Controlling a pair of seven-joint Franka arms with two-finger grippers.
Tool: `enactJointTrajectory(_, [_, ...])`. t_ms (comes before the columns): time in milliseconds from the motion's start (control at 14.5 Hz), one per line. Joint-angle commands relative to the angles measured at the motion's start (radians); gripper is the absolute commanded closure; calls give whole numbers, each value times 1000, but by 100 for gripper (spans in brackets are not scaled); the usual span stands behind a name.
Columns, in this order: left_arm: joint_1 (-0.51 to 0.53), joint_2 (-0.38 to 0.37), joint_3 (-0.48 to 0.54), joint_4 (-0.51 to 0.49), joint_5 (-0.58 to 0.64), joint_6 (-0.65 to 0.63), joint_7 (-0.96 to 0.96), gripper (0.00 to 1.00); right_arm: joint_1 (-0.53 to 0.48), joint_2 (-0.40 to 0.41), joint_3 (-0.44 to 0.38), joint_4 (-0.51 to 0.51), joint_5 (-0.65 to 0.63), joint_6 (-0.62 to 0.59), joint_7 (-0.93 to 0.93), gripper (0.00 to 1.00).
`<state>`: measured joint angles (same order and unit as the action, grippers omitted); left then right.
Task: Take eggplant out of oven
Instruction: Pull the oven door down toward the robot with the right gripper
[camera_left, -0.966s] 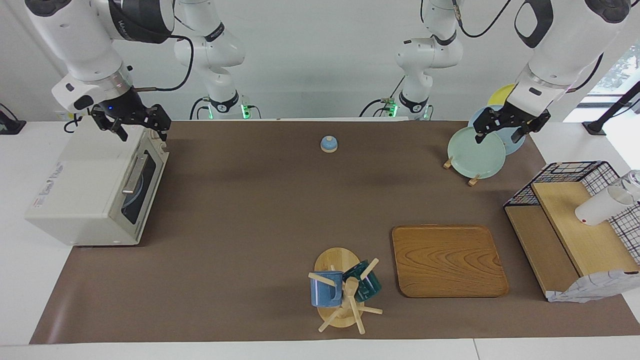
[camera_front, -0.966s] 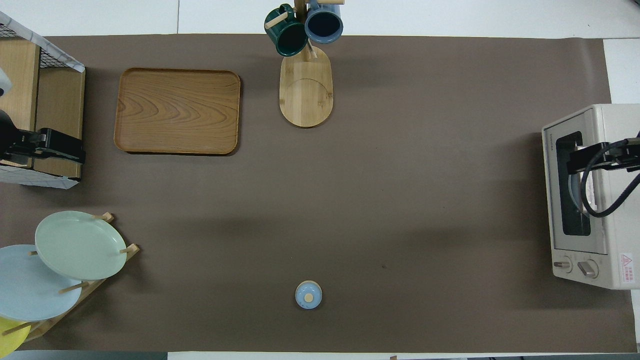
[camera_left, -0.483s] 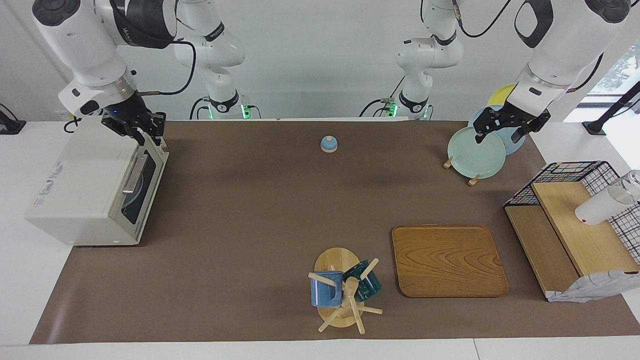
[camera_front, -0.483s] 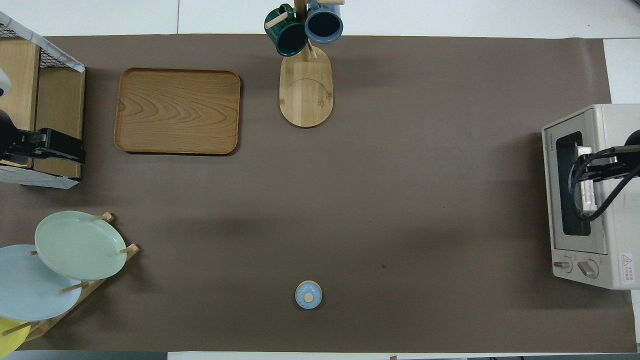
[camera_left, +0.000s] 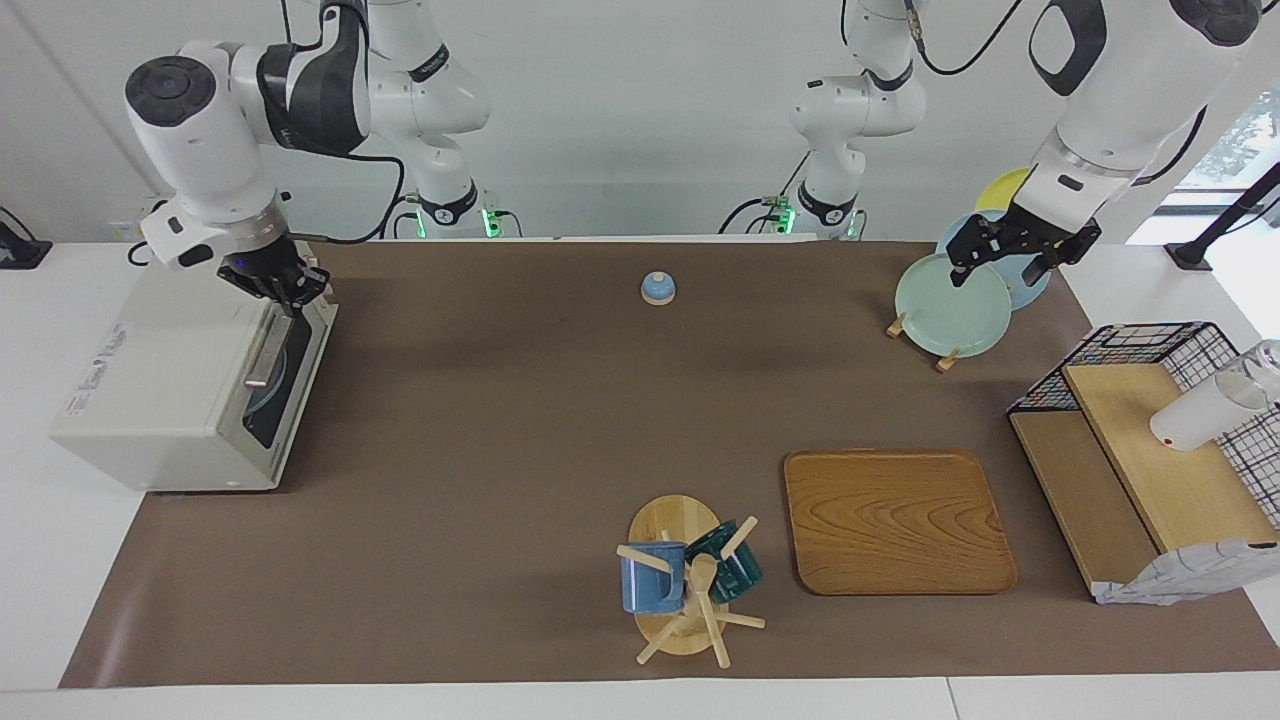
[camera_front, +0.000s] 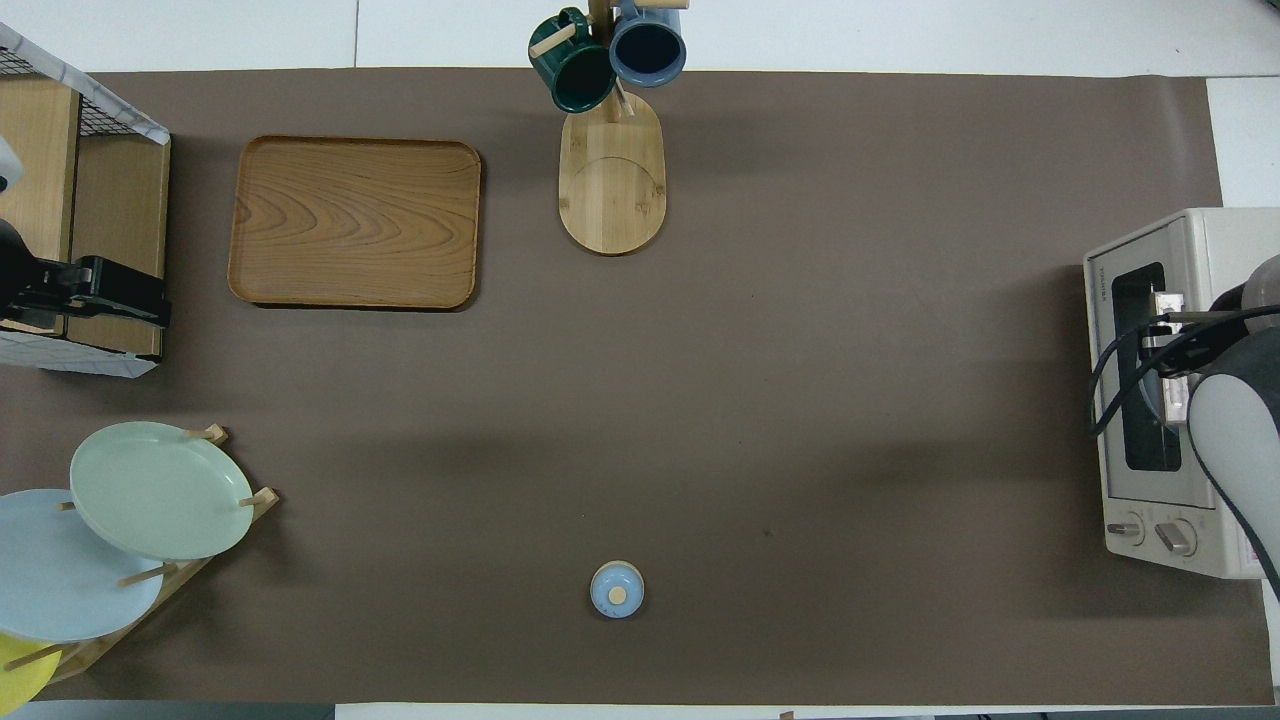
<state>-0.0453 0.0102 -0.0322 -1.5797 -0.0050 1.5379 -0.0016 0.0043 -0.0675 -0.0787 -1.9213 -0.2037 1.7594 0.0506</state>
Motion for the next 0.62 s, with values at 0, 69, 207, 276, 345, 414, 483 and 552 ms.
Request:
enactJointTrajectory(0, [2,-24,3,-29,-7,8,3,0,-42,-8,7,-57,-51,86,-70,100])
enactJointTrajectory(69, [2,-26,3,-29,-7,8,3,0,-53,-8,7,-73,-52,106,-96,100])
enactJointTrajectory(207, [2,-24,3,-29,-7,8,2,0,-66,-8,5,-100,-54,135,-118,100])
enactJointTrajectory(276, [4,-26,3,-29,-7,8,2,0,-66,-8,5,-116,-54,149,-120,100])
enactJointTrajectory(345, [2,-26,3,-29,-7,8,2,0,-66,-8,7,-122,-54,153,-120,100])
enactJointTrajectory(414, [4,-24,3,-29,-7,8,2,0,-66,-8,7,-131,-54,157,-120,100])
enactJointTrajectory(483, [2,-26,3,-29,-7,8,3,0,-67,-8,7,-157,-54,185,-123,100])
enactJointTrajectory(552, [4,-26,3,-28,-7,8,2,0,-67,-8,7,-188,-54,230,-123,100])
